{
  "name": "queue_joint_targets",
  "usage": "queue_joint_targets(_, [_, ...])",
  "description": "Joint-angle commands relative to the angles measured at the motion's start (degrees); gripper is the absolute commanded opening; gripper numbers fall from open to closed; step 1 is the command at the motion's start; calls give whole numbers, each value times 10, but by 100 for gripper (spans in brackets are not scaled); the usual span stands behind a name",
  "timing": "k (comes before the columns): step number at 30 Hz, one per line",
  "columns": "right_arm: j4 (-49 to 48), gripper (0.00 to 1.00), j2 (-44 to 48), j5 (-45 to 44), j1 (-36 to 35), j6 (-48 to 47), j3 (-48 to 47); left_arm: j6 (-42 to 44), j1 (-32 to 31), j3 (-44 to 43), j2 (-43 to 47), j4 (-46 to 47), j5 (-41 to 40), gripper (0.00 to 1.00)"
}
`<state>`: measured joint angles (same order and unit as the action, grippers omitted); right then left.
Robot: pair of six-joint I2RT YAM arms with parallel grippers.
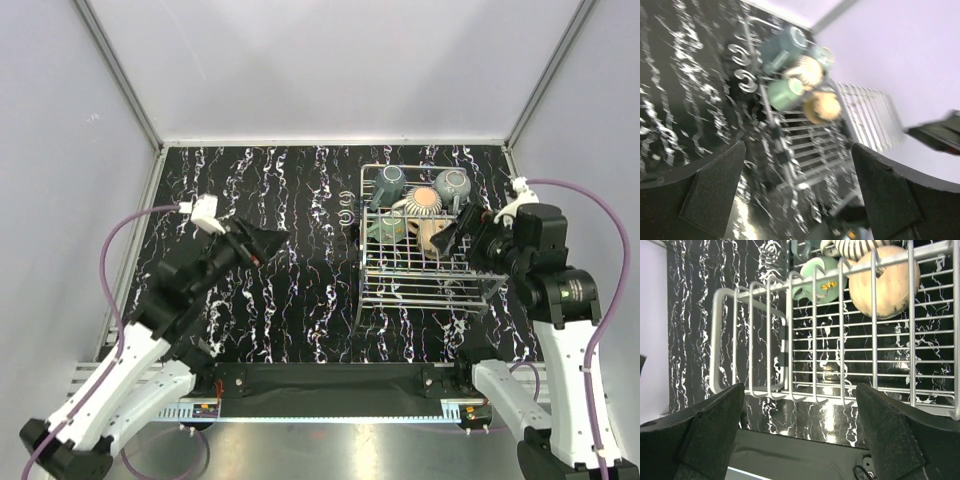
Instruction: Load the cups into the dish rack
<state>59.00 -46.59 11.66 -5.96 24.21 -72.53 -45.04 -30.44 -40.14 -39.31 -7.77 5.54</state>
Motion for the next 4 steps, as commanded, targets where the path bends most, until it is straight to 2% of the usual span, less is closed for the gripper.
queue_joint_targets(1, [-29,100,30,1,-3,7,36,-55,-2,16,65,40,63,95])
queue_joint_targets(4, [-55,100,64,21,-2,8,59,-72,-2,42,123,71,87,96])
